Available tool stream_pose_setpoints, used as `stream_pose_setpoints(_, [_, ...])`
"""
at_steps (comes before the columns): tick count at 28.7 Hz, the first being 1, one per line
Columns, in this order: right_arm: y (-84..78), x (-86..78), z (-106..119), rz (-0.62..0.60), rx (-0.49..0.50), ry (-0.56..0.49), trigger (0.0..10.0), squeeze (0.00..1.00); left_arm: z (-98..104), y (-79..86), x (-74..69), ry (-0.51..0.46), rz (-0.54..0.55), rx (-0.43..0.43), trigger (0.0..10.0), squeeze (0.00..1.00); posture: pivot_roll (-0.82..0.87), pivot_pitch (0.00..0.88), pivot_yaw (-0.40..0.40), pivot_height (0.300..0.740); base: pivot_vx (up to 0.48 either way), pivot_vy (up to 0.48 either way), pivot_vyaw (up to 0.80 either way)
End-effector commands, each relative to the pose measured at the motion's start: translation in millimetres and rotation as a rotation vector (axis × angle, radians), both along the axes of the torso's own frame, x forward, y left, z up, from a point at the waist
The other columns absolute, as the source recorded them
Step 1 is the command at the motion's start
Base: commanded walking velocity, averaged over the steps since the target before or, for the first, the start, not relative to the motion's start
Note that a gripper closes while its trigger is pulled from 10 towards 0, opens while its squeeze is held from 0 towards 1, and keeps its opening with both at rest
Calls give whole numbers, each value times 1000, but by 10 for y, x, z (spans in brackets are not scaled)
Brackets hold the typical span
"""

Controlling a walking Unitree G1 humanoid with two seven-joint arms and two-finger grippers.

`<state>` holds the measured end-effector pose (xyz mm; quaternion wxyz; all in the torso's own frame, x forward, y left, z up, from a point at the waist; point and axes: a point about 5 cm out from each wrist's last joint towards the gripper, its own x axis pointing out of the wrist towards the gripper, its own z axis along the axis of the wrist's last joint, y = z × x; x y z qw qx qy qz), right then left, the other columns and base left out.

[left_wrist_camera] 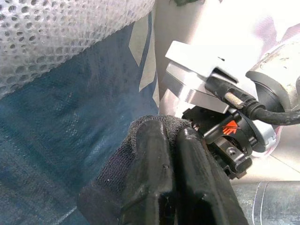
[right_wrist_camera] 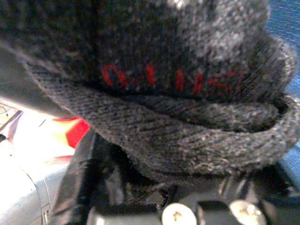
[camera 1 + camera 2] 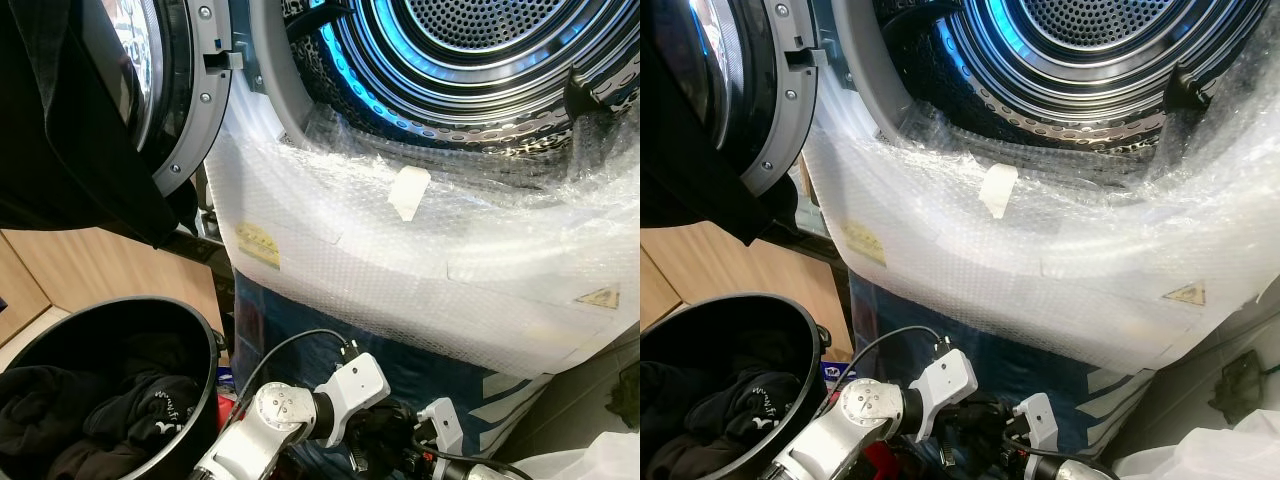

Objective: Clothes washing

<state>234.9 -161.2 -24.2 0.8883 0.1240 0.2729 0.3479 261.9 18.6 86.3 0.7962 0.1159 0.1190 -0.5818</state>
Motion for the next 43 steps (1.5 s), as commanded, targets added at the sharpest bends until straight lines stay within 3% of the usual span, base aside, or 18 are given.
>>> stream_pose_setpoints(1, [-2,14,5,-17,0,-9,0,0,46,-12,-15,-1,-13,-16,0,0,-22,24,-46,740,0,0,0])
stream_pose_setpoints(15, [36,-39,-17,-36,14,-26,0,0,44,82,-40,29,23,-20,0,0,-39,1,-17,740,0,0,0])
stream_pose_setpoints(16, [21,-40,-12,-42,14,-32,0,0,18,103,-48,23,15,-1,784,0,-40,0,-18,740,0,0,0])
stream_pose_setpoints(17, [21,-40,-12,-42,14,-32,0,0,18,103,-48,23,15,-1,784,0,-40,0,-18,740,0,0,0])
stream_pose_setpoints(18, [8,-41,-8,-50,12,-38,0,0,-7,115,-66,16,0,19,3255,0,-40,0,-18,740,0,0,0])
stream_pose_setpoints(19, [5,-38,-4,-52,12,-41,0,0,-18,114,-77,15,-9,26,6863,0,-40,0,-18,740,0,0,0])
stream_pose_setpoints(20, [4,-37,-2,-52,11,-43,0,0,-26,107,-92,17,-22,30,8824,0,-40,0,-17,740,0,0,0])
stream_pose_setpoints(21, [4,-37,-2,-52,11,-43,0,0,-26,107,-92,17,-22,30,8824,0,-40,0,-17,740,0,0,0])
stream_pose_setpoints(22, [4,-36,-1,-53,10,-46,0,0,-32,100,-107,16,-35,33,10000,0,-41,0,-15,740,0,0,0])
stream_pose_setpoints(24, [10,-22,4,-63,-4,-58,0,0,-34,87,-139,4,-62,29,10000,0,-46,0,-6,740,0,0,0])
stream_pose_setpoints(25, [17,-2,12,-78,-23,-77,0,0,-31,94,-146,3,-63,26,10000,118,-52,0,-2,740,0,0,0])
stream_pose_setpoints(26, [17,-2,12,-78,-23,-77,0,0,-31,94,-146,3,-63,26,10000,118,-52,0,-2,740,0,0,0])
stream_pose_setpoints(27, [17,14,20,-93,-35,-92,0,0,-22,102,-129,4,-50,22,10000,812,-49,0,-1,740,0,0,0])
stream_pose_setpoints(28, [19,36,34,-118,-47,-112,0,0,-8,117,-102,6,-32,17,10000,1000,-44,0,-1,740,0,0,0])
stream_pose_setpoints(36, [23,47,53,-154,-103,-177,0,0,59,178,-104,10,-22,-12,10000,1000,-49,0,7,740,0,0,0])
stream_pose_setpoints(43, [-49,-18,9,-179,-159,-194,0,0,79,385,-136,51,3,1,10000,1000,-42,0,6,740,0,0,0])
